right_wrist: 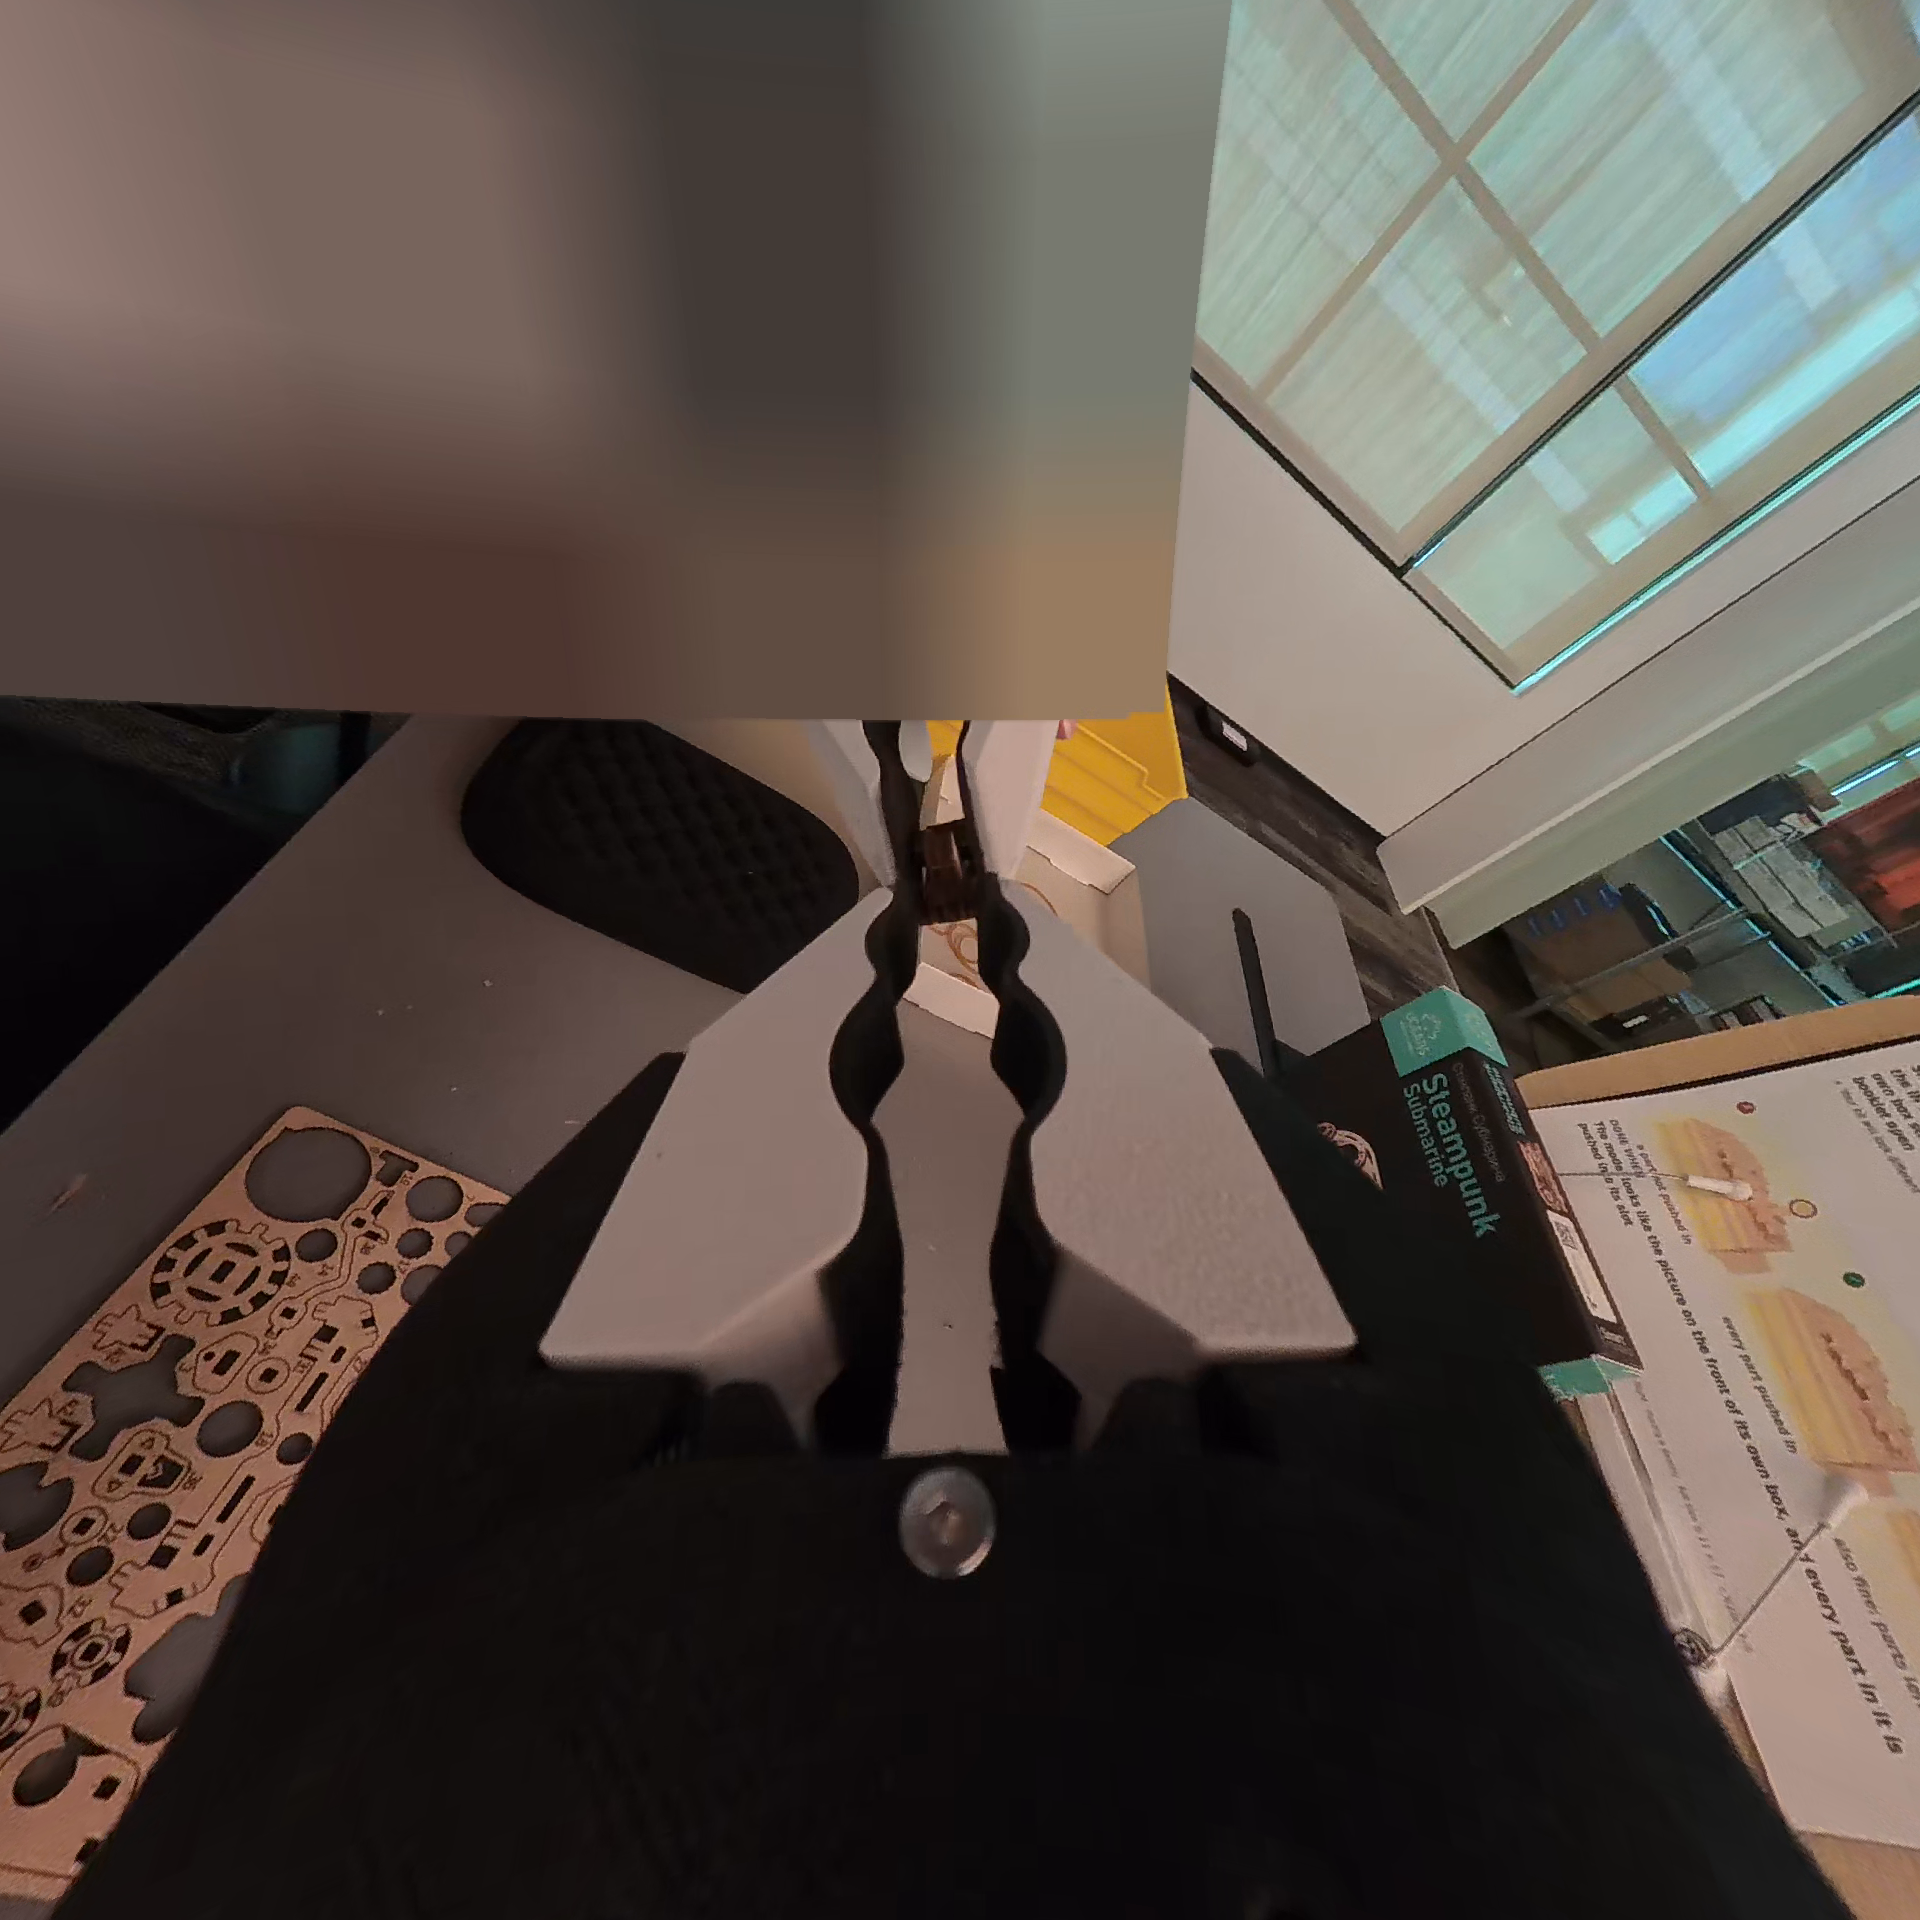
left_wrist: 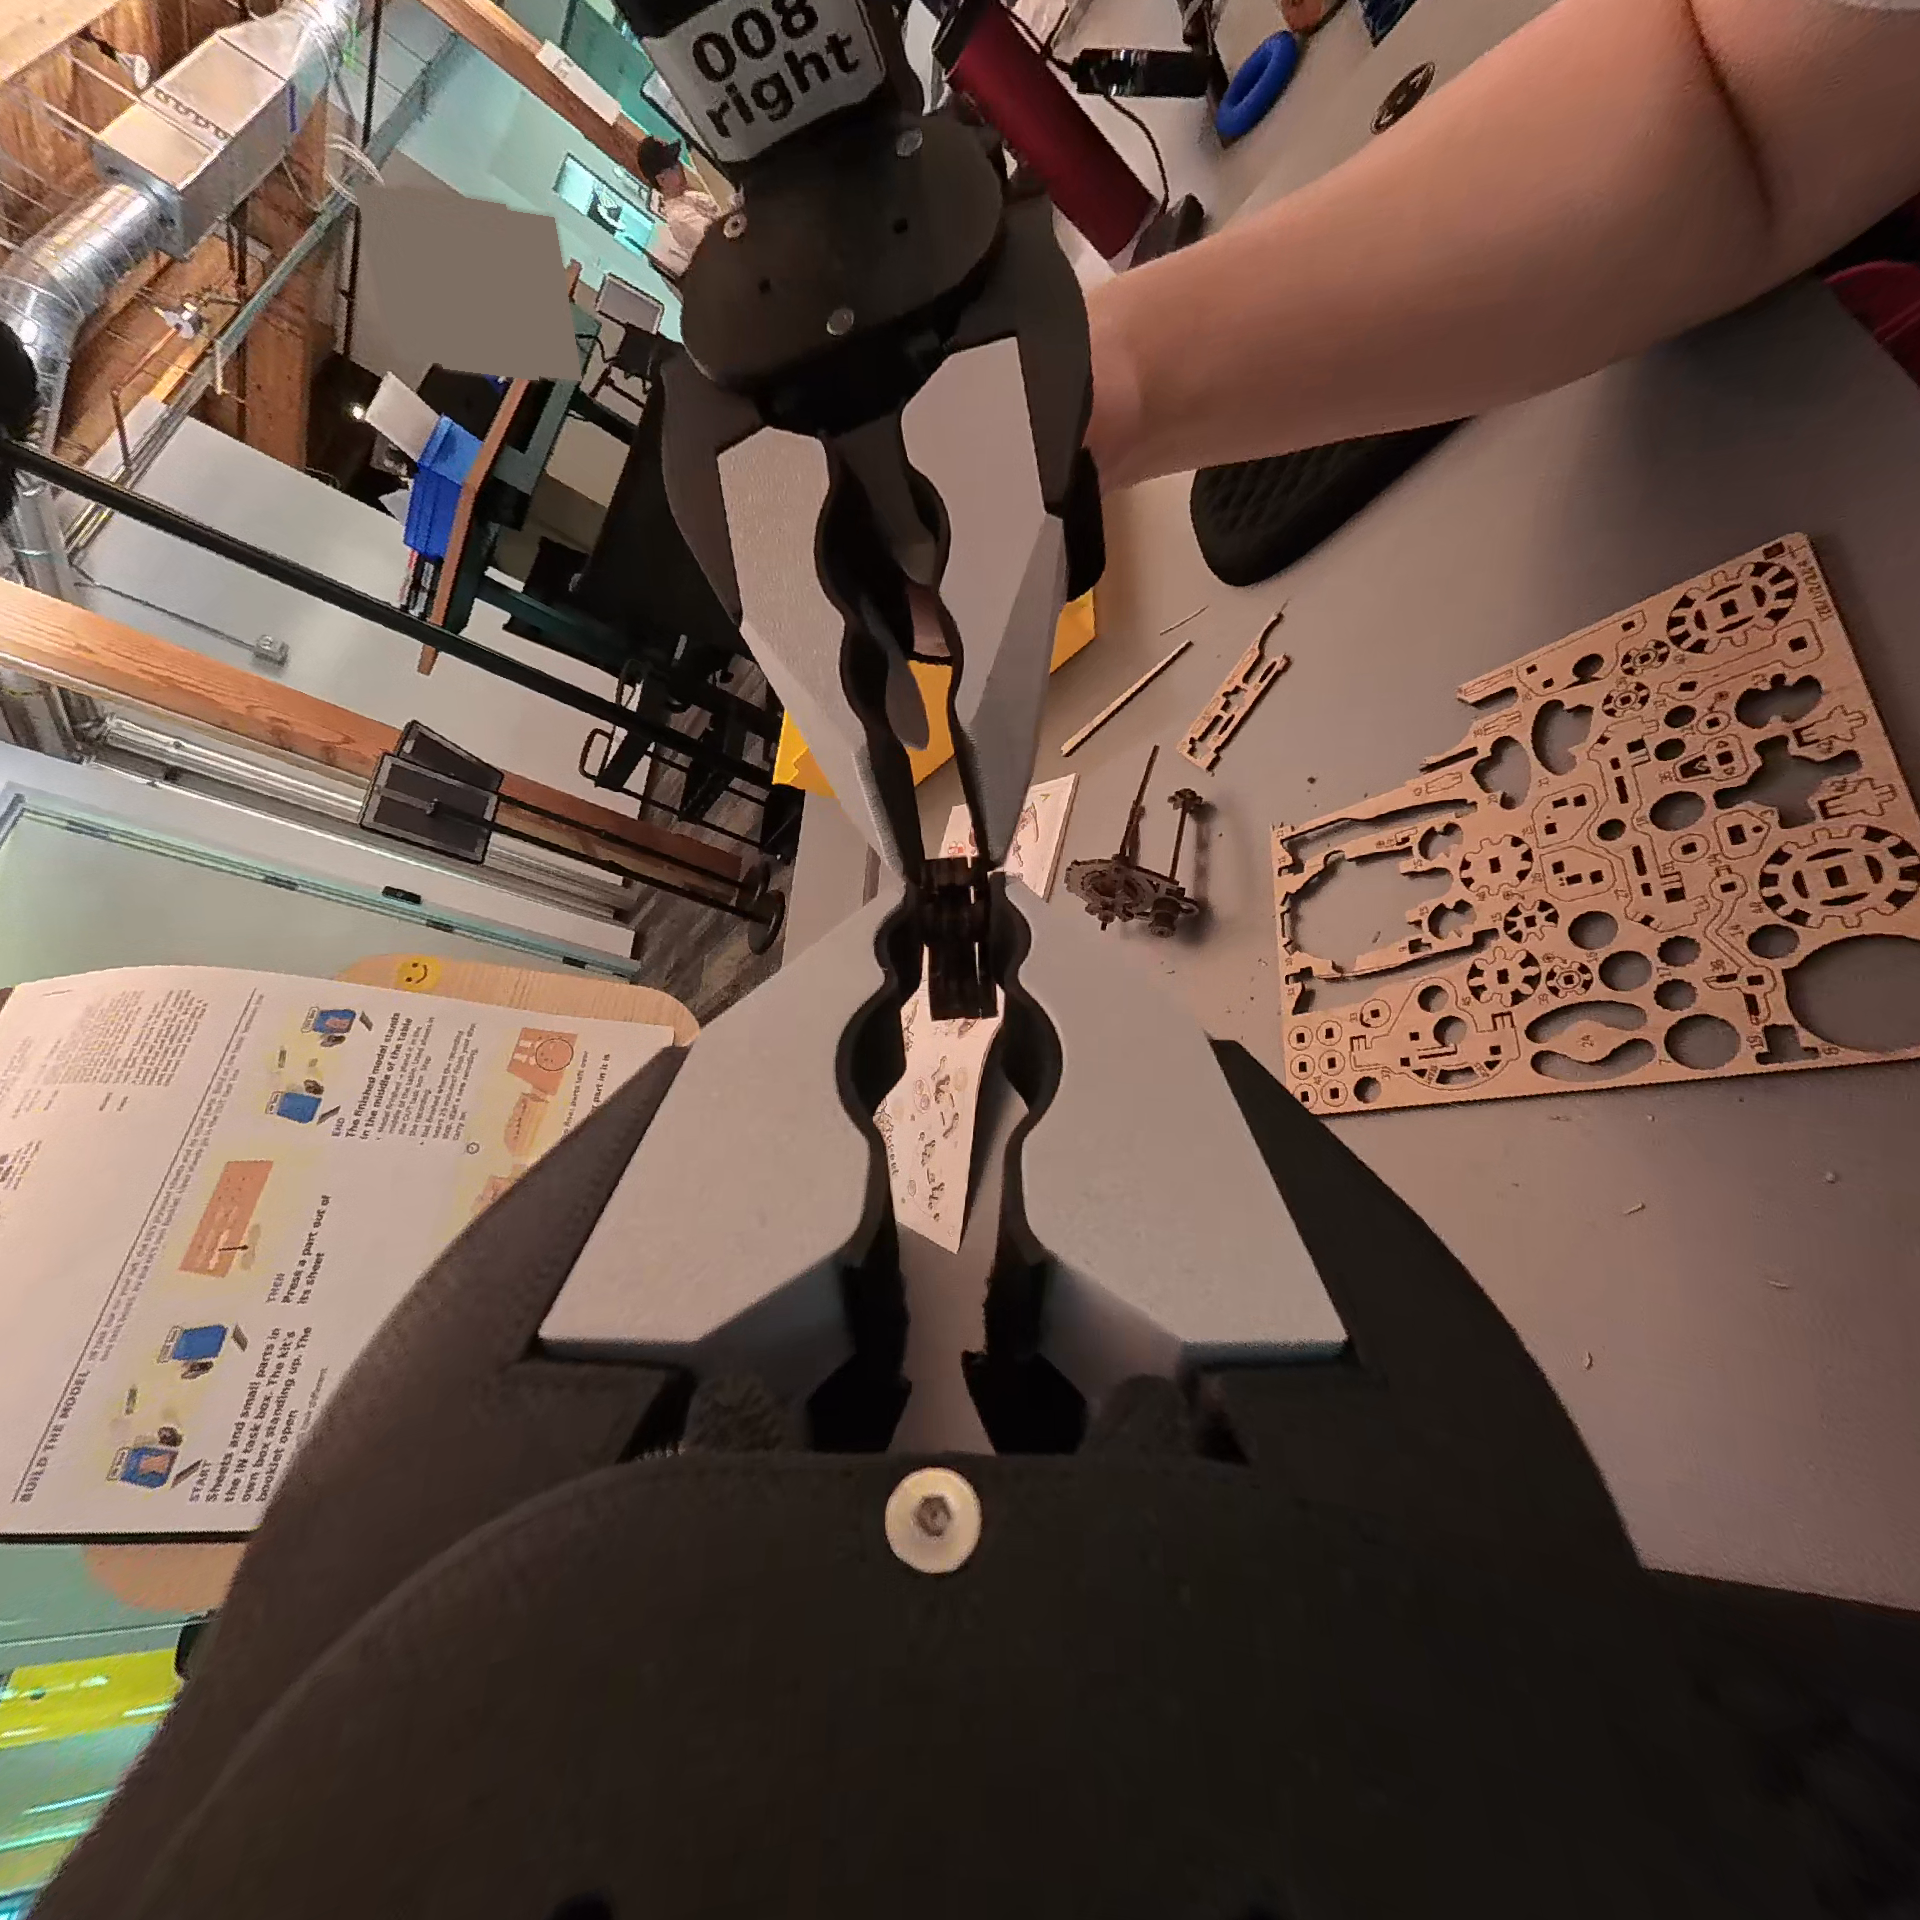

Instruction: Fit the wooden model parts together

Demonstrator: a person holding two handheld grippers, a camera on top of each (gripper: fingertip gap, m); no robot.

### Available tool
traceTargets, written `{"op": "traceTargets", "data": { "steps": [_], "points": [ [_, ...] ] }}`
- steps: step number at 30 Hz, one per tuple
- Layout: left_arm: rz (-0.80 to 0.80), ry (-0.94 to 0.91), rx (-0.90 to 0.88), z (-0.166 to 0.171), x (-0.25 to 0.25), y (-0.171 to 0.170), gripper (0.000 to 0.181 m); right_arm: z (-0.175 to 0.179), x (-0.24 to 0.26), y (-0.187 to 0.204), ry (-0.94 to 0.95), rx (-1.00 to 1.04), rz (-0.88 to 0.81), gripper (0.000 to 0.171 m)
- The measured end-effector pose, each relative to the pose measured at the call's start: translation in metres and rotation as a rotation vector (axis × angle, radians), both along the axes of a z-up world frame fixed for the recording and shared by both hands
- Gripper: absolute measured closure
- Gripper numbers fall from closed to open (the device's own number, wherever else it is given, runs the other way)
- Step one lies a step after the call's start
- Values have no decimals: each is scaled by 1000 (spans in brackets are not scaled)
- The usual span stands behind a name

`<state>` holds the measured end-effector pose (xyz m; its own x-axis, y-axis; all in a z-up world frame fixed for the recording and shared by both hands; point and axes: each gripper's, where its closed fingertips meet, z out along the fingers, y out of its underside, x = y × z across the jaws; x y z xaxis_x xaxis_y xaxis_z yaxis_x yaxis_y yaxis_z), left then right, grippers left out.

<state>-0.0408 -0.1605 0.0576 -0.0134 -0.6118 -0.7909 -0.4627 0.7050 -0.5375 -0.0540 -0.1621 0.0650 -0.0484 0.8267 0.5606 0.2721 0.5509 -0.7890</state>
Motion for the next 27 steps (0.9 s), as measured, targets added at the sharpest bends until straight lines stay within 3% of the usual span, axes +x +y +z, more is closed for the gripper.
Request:
{"op": "traceTargets", "data": {
  "steps": [13,27],
  "points": [
    [-19,-38,-10,3,3,-2,171,4,3,-3,13,-2,32,160],
    [68,-58,115,10,0,8,171,12,5,4,60,-20,-5,159]
  ]
}}
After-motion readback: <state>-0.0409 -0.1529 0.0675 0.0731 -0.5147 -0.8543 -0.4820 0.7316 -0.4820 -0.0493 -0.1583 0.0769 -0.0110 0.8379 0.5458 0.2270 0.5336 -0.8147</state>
